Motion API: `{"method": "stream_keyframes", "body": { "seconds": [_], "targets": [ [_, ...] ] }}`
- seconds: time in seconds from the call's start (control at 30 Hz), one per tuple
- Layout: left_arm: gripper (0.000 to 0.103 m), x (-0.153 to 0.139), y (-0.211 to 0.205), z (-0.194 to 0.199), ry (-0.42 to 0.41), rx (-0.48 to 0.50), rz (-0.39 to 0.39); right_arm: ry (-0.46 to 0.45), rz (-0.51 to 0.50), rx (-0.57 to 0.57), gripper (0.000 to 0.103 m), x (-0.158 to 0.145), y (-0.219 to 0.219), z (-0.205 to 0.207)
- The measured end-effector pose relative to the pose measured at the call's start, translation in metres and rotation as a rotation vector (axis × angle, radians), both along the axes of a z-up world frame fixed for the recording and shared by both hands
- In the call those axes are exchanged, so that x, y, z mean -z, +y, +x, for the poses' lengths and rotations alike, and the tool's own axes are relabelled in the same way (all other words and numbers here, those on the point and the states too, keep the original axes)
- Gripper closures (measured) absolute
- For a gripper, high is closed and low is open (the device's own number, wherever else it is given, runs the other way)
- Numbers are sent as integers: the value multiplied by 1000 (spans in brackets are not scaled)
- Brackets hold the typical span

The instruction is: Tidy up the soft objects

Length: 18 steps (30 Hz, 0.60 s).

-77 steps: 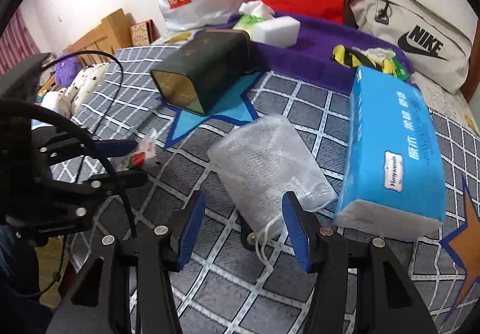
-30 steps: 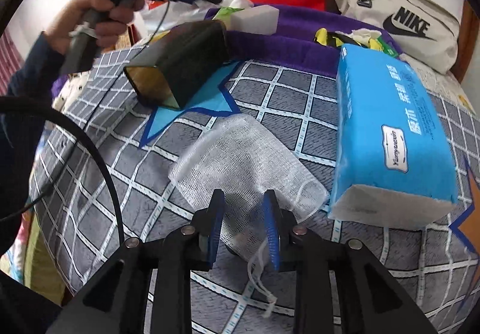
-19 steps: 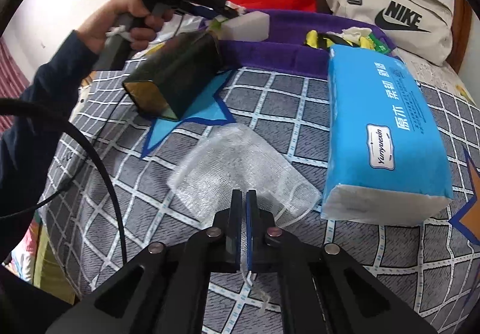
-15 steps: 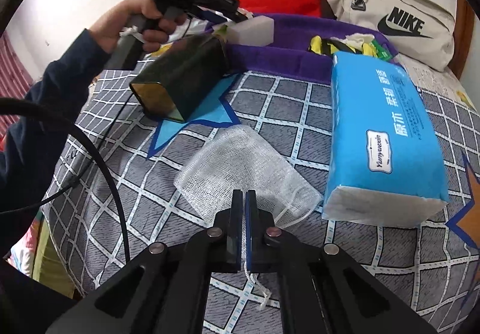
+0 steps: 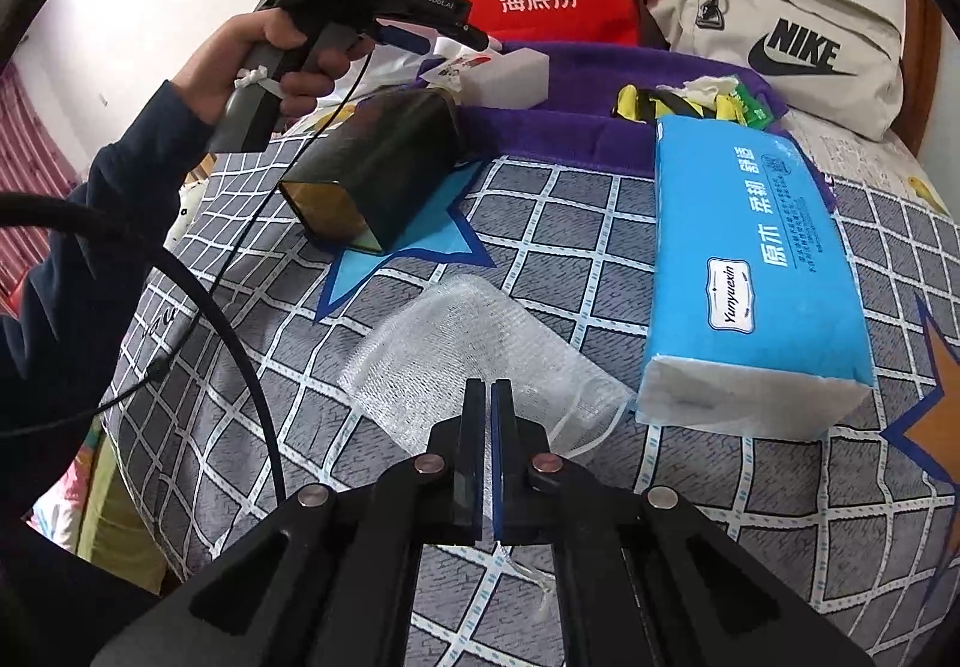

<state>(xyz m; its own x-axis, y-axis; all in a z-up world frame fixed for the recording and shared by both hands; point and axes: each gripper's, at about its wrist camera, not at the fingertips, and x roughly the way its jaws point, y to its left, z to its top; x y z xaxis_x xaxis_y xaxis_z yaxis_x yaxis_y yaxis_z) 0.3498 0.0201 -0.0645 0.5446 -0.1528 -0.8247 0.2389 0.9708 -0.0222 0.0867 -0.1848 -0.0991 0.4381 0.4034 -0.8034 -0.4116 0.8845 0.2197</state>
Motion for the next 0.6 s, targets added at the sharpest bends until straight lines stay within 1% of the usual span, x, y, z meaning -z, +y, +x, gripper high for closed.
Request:
{"method": "stream_keyframes", "body": {
  "seconds": [0.1, 0.23, 0.3, 0.4, 0.47, 0.5, 0.53, 0.6],
  "targets": [
    [34, -3, 5, -5, 1, -30, 21, 2, -14, -5, 101, 0, -2, -6],
    [34, -10, 12, -23, -9, -36, -14, 20, -25, -5, 101, 3, -9, -16],
    [34, -13, 13, -33, -15, -32, -15, 26, -28, -6, 101, 4, -14, -23],
    [34, -19, 11, -53, -30, -20, -4, 40, -20, 2, 101, 4, -20, -31],
    [34, -22, 7, -69, -38, 1, 5, 42, -34, -5, 101, 5, -20, -36],
    [34, -23, 4, -79, -40, 18, 8, 41, -43, -6, 100, 5, -20, -37],
    [34, -23, 1, -87, -41, 28, 11, 35, -46, -3, 97, 6, -21, -40],
    [34, -24, -3, -103, -41, 52, 20, 31, -47, 1, 97, 6, -22, -42]
  ]
}}
